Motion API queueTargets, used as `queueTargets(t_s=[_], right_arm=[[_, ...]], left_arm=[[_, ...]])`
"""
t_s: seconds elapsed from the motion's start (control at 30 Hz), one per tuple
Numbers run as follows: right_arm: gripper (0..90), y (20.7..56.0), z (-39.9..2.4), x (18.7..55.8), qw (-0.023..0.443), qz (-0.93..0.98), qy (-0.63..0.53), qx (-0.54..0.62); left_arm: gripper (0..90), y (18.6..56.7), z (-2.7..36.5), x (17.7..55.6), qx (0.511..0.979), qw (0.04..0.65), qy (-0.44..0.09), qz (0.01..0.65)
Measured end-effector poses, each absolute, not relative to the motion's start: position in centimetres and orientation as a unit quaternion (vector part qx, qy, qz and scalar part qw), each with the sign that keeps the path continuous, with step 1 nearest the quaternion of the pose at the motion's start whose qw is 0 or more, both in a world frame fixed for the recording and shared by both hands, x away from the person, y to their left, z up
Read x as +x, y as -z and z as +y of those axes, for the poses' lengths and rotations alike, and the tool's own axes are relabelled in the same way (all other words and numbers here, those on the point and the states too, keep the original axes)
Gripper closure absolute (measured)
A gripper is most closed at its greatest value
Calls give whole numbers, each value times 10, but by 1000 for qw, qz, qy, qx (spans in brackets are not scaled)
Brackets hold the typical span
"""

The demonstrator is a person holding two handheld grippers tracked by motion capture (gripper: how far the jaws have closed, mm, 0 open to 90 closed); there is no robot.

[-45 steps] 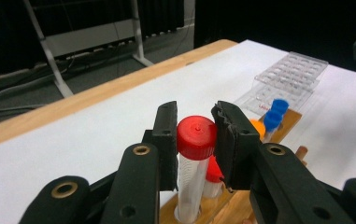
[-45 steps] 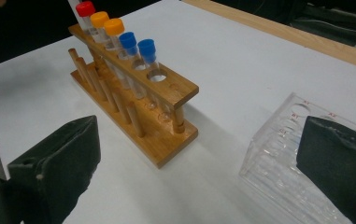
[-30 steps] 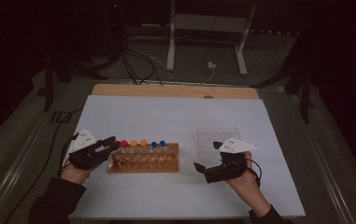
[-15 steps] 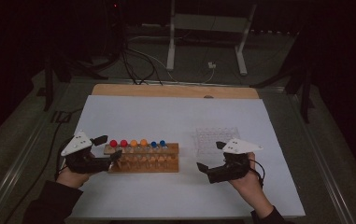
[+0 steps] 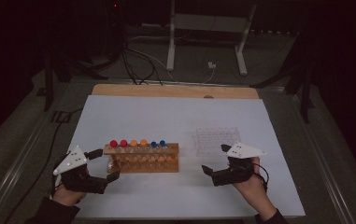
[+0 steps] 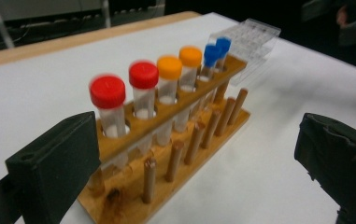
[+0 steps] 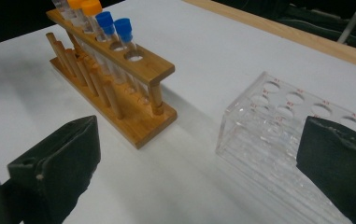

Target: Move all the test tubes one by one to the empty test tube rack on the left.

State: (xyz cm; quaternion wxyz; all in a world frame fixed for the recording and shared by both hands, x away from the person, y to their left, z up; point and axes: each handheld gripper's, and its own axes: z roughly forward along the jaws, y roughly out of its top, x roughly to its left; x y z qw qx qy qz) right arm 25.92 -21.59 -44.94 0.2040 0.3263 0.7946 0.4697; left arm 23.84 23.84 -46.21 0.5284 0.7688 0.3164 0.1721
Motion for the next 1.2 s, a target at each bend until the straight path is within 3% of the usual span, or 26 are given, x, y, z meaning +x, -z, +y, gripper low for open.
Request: queueTargets(t_s=[0.77,1.2], right_arm=[[0,479,-232,258,199,803,-461,321],[0,487,-229,260,203,814,-445,315]], left_arm=[[9,507,196,230,796,503,-178,285],[10,513,192,231,806,492,-183,275]])
